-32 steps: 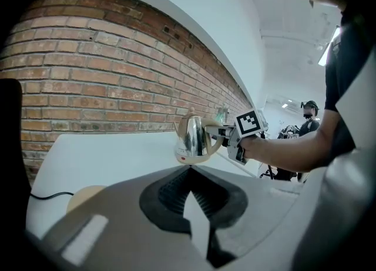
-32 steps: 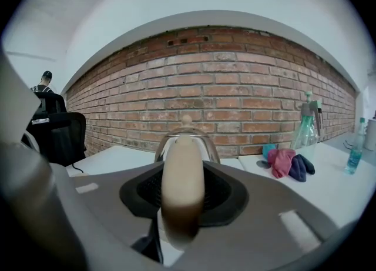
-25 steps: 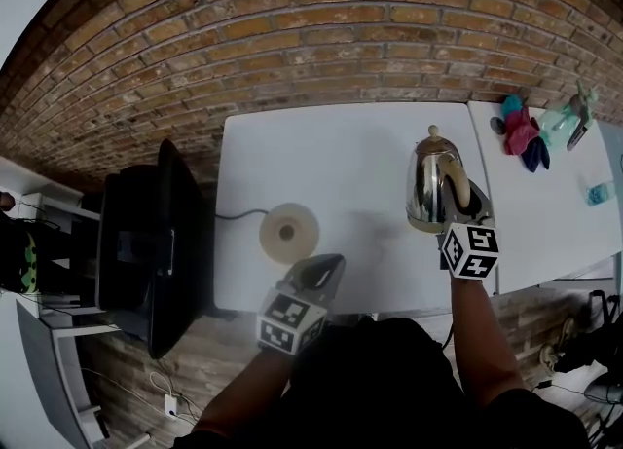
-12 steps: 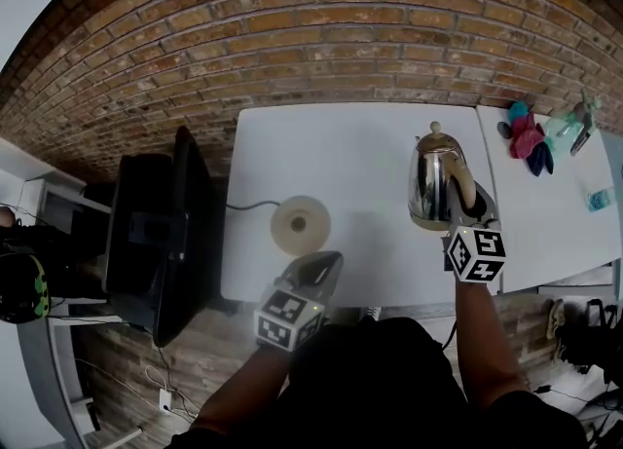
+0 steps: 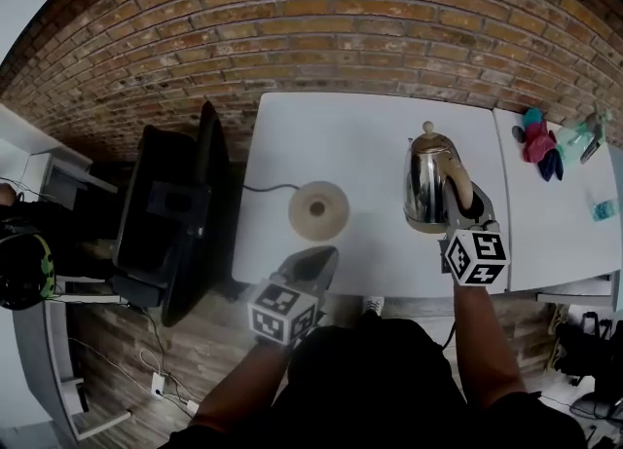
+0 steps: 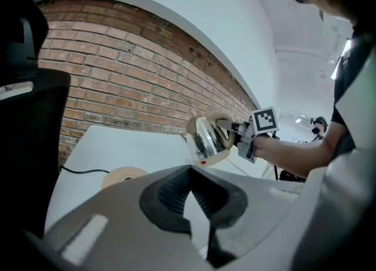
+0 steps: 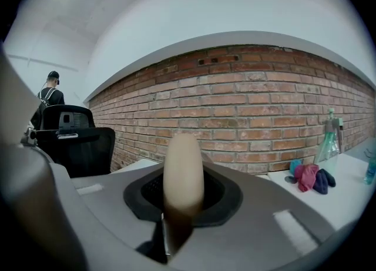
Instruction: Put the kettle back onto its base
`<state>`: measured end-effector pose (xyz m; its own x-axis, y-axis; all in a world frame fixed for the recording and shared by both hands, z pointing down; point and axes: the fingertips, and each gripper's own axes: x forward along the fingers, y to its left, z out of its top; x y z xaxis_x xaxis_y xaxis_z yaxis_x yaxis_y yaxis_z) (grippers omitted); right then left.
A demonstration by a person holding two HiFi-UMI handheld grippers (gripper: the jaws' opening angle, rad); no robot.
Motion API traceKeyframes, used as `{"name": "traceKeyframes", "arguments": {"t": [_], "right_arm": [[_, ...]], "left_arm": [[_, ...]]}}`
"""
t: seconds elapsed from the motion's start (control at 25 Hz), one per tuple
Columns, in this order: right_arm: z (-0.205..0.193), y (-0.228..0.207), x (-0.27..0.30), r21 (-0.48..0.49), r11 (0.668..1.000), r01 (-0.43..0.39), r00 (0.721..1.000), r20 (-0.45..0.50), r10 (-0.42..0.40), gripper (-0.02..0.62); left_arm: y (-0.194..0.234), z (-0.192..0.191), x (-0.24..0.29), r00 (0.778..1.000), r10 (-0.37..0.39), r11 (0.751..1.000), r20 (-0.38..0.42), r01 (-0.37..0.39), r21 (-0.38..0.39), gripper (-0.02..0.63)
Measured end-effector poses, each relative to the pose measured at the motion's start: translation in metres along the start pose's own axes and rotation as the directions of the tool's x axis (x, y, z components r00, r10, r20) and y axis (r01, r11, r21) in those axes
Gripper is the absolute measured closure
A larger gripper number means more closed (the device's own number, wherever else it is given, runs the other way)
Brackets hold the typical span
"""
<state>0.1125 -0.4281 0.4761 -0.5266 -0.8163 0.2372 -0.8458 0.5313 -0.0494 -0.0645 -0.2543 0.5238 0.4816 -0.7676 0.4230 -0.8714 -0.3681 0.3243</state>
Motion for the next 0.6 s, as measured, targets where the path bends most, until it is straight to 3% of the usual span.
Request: {"name": "traceKeyframes", "arguments": {"t": [0.6], "right_arm": [[0.000, 0.114, 0.015, -0.022, 0.981, -0.192, 0.981, -0.011, 0.191, 0.511]], "left_arm": [[0.032, -0.019, -0.061, 0.994, 0.105, 0.994, 0.037, -0.105, -0.015, 0.606]]}}
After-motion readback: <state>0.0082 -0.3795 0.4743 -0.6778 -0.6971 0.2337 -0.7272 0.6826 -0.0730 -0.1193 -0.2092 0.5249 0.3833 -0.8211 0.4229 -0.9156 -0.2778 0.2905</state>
